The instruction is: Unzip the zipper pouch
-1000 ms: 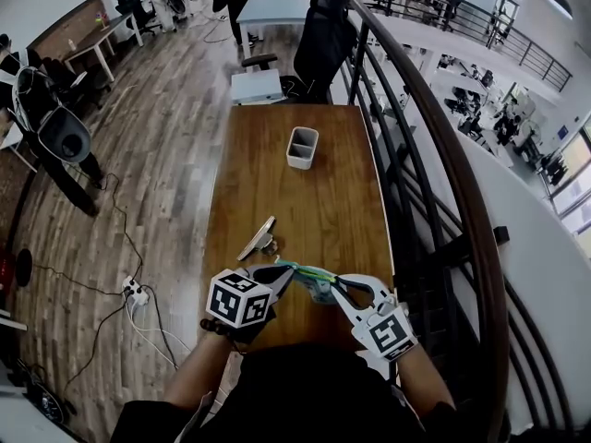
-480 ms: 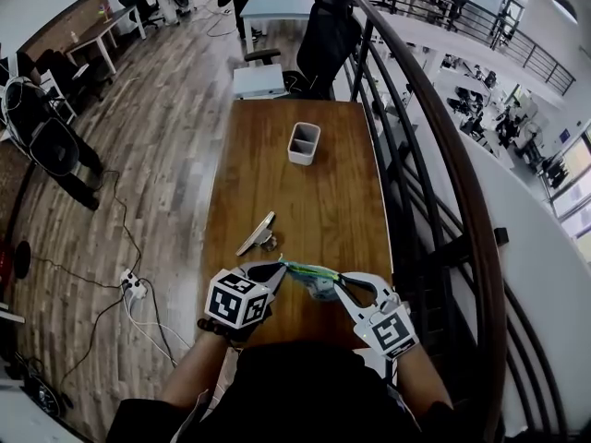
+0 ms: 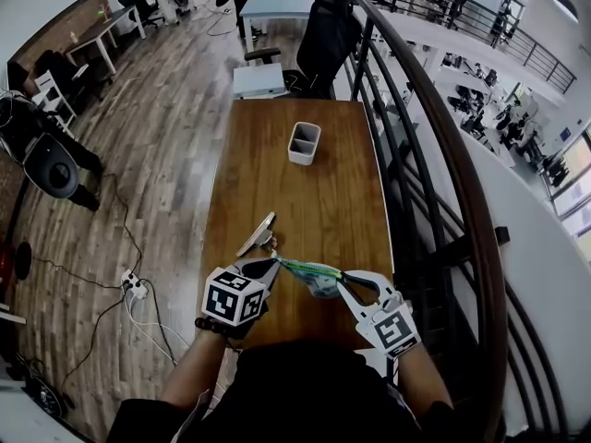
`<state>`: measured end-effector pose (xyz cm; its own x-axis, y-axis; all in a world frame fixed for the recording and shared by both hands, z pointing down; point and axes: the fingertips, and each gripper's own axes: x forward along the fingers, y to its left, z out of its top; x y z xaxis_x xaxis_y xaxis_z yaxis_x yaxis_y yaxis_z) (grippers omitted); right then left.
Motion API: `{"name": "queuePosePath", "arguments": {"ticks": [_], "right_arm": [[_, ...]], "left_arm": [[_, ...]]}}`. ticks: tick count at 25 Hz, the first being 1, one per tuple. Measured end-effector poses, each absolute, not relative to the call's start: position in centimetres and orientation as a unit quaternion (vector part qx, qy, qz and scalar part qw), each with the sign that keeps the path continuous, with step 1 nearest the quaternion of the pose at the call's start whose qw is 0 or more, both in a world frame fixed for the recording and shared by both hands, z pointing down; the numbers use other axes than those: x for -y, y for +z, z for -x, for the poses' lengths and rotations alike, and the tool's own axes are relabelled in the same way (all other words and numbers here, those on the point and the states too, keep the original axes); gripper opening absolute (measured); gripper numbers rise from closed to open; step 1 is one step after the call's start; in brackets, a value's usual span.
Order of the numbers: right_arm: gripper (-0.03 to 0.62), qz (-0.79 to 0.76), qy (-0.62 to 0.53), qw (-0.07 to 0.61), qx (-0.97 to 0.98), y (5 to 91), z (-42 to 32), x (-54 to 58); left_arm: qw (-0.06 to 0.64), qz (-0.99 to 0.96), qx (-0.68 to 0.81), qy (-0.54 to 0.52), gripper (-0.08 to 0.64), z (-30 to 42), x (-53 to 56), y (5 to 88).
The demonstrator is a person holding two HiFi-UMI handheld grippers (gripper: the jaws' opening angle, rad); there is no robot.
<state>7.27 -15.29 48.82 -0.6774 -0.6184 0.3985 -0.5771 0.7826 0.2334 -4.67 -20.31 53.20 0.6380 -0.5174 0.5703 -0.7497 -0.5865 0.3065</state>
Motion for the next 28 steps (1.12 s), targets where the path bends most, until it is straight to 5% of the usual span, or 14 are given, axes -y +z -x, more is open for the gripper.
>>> {"name": "queuePosePath", "arguments": {"ticks": [28], "right_arm": [[0.038,-0.334,-0.019,0.229,0.914,49.6,-6.6,17.7]], "left_arm": [[0.256,-0.844,0.419,0.216,0.017,7.9,21.3,52.7]]}}
